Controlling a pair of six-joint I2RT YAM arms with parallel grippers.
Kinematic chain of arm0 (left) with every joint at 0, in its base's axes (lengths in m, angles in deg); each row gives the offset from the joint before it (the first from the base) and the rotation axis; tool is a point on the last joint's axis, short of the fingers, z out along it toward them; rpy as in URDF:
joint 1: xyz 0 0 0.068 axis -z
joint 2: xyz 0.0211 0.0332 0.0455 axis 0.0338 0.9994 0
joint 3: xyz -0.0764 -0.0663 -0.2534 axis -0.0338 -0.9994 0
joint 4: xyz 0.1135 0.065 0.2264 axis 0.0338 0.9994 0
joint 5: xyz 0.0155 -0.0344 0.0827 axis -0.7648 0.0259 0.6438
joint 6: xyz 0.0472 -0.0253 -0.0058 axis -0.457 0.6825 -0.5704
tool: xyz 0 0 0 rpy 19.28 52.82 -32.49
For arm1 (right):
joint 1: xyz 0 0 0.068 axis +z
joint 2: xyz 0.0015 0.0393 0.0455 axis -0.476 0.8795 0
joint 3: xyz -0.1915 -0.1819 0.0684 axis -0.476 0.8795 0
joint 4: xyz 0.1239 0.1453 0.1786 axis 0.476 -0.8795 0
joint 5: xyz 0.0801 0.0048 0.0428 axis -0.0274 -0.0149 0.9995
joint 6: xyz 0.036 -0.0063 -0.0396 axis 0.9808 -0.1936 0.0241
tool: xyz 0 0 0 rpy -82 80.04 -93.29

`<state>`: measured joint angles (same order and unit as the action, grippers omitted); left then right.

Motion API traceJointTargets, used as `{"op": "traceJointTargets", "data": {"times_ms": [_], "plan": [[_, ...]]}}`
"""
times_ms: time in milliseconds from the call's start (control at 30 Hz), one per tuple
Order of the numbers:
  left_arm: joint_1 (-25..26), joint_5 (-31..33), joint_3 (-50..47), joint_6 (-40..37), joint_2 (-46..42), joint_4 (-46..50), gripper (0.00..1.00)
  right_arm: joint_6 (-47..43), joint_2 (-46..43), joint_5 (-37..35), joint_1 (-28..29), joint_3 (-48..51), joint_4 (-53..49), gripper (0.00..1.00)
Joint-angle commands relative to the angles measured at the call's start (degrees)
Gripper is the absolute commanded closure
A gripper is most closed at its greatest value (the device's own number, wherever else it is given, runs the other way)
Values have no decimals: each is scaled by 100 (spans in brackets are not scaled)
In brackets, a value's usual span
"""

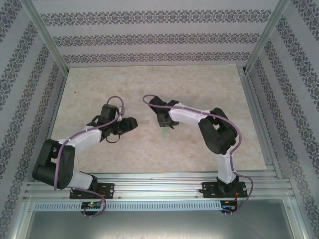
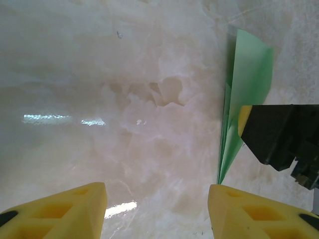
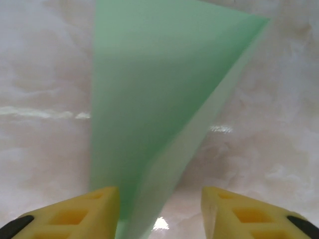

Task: Fold a paper plane with a square sheet of paper (fold left side to right side)

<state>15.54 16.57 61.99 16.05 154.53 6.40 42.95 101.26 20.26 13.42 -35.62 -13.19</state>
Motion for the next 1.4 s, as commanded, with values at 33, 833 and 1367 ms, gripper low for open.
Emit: {"op": "traceJointTargets", "data": {"times_ms": [33, 833, 1367], "plan": [[-36, -187, 14, 25, -140, -142, 42, 25, -237, -362, -84, -6, -170, 65], [1215, -1210, 2748, 444, 3129, -992, 71, 324, -1888, 936, -775, 1670, 908, 65], [777, 627, 1144, 71, 1297, -499, 58, 1289, -1568, 685, -45, 885, 421, 36]]}}
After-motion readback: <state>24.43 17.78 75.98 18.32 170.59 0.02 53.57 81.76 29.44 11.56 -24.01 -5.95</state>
